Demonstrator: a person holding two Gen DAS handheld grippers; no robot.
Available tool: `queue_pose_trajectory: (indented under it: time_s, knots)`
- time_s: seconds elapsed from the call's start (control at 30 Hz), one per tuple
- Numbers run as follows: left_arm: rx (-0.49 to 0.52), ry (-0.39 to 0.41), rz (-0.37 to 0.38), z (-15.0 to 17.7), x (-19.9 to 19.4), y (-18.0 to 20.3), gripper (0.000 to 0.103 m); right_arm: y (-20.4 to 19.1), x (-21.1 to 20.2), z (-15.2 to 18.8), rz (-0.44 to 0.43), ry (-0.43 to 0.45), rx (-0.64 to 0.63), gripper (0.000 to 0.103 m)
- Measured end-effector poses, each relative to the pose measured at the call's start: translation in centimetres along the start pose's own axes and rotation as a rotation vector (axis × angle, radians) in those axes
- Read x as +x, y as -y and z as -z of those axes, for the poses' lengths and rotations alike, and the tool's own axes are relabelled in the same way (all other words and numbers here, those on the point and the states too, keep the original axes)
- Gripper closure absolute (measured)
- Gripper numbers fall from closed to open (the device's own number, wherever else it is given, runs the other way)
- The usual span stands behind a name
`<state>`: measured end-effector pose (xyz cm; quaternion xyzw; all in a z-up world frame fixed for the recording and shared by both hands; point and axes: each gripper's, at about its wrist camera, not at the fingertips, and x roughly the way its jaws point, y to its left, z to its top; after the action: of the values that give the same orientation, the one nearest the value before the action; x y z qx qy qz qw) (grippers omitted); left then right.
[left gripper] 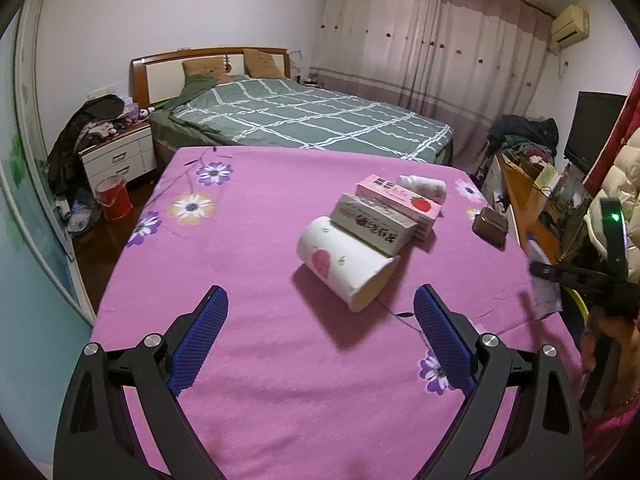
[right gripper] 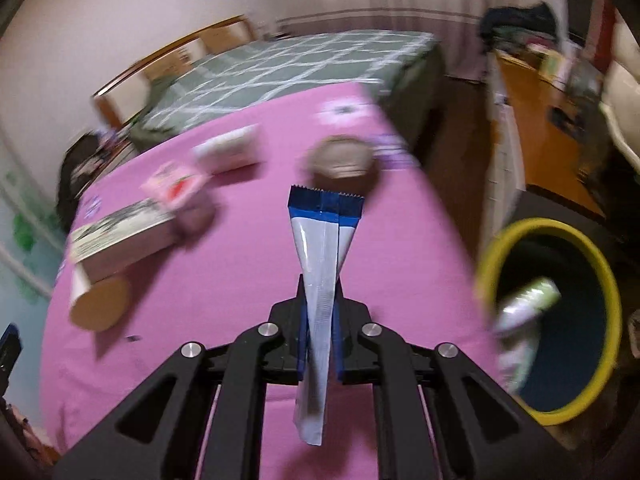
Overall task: Collect trash
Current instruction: 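Carry the wrapper over the bin and open the right gripper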
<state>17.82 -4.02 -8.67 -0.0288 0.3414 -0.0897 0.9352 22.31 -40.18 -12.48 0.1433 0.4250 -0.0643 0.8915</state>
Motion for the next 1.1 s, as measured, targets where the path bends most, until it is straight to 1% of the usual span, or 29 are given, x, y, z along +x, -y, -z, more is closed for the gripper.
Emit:
queue_pose_trajectory:
  time_s: [0.03, 0.1, 0.2, 0.3, 0.37, 0.4, 0.43, 0.5, 0.6, 0.73, 0.83, 1.0, 1.1]
  knots:
    - [0.002, -0.005, 0.007, -0.1, 0.4, 0.3, 0.010, 2.3, -0.3, -0.2, 0.032, 0.007, 0.037, 0.093]
    - [0.010, -0.016, 0.016, -0.4, 1.2, 1.2, 0.010, 5.5, -0.5, -0.3, 0.083, 0.015, 0.092, 0.093]
    - [0.028, -0.027, 0.026, -0.6, 2.1, 2.3, 0.010, 11.5, -0.9, -0.2, 0.194, 0.017, 0.184, 0.093]
    - [0.040, -0.038, 0.035, -1.0, 2.9, 3.1, 0.010, 15.1, -0.4, 0.2, 0.254, 0.000, 0.237, 0.091]
    - [0.045, -0.046, 0.043, -1.4, 3.4, 3.6, 0.010, 17.3, 0.1, 0.6, 0.313, -0.022, 0.266, 0.091]
    - [0.050, -0.049, 0.045, -1.5, 3.8, 3.9, 0.010, 18.1, 0.1, 0.9, 0.326, -0.028, 0.277, 0.088]
    - [0.057, -0.053, 0.046, -1.7, 4.1, 4.3, 0.010, 19.0, 0.3, 1.1, 0.336, -0.035, 0.297, 0.081]
    - [0.066, -0.059, 0.046, -1.8, 4.6, 4.7, 0.010, 19.9, 0.3, 1.4, 0.344, -0.033, 0.318, 0.074]
    - [0.079, -0.079, 0.048, -2.0, 5.7, 5.2, 0.010, 20.3, 0.7, 1.5, 0.339, -0.031, 0.326, 0.073]
    - [0.086, -0.092, 0.031, -2.4, 7.2, 5.2, 0.010, 20.0, 1.5, 1.2, 0.316, -0.038, 0.315, 0.072]
    - [0.090, -0.112, 0.000, -2.4, 8.4, 4.9, 0.010, 19.6, 2.3, 0.9, 0.299, -0.046, 0.307, 0.072]
    - [0.089, -0.149, -0.065, -1.5, 10.1, 4.2, 0.010, 19.0, 3.1, 0.5, 0.272, -0.053, 0.301, 0.072]
    - [0.084, -0.164, -0.083, -1.0, 10.5, 3.7, 0.010, 18.7, 3.5, 0.3, 0.264, -0.057, 0.295, 0.072]
